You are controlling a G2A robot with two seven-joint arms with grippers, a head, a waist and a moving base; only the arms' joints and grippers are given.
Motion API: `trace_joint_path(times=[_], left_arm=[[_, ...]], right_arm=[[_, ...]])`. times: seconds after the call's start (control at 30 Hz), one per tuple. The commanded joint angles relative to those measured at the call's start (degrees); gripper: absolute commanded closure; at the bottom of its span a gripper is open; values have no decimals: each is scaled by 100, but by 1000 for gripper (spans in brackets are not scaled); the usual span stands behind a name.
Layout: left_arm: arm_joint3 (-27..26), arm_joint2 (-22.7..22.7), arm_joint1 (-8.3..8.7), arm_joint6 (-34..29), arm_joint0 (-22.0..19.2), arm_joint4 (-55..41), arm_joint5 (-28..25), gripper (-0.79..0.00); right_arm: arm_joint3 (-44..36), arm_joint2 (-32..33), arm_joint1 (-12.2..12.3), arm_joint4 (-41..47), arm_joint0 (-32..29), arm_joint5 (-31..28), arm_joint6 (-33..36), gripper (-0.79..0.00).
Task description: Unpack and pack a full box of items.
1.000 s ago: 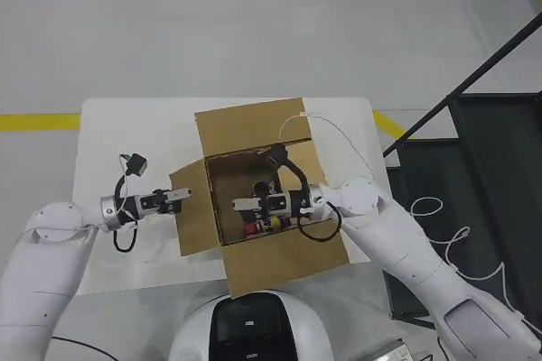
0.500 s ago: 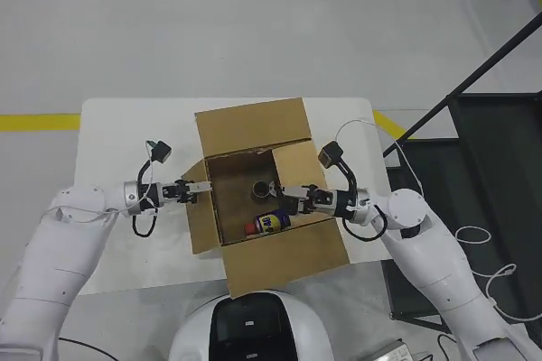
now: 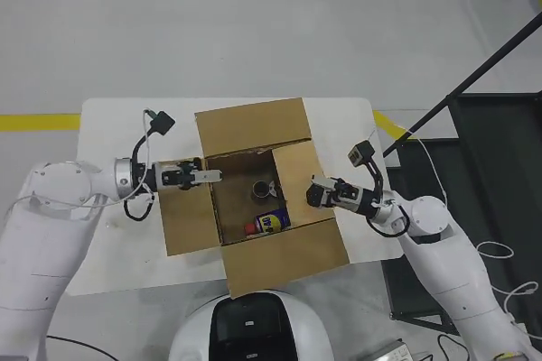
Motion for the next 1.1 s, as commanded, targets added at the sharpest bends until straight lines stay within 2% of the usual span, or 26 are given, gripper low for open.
trace_joint_path(times=[0.0,0.27,0.47,1.0,1.07], left_arm=[[63,339,-77,188,-220,110,134,-785],[975,1859,-613,1257,-1025,14,572,-785],[1733,2414,-972,1930,-1254,-482,632,-785],[1787,2454,-999,1947,-1276,-491,611,-785],[1745,2450,-1011,2117,-1243,-434,658,-785]], right_arm=[[38,106,11,48,-94,-31,-47,-785],[30,410,42,104,-401,-79,-213,-785],[107,411,34,152,-450,-40,-255,-785],[141,375,27,109,-404,-15,-274,-785],[141,375,27,109,-404,-15,-274,-785]])
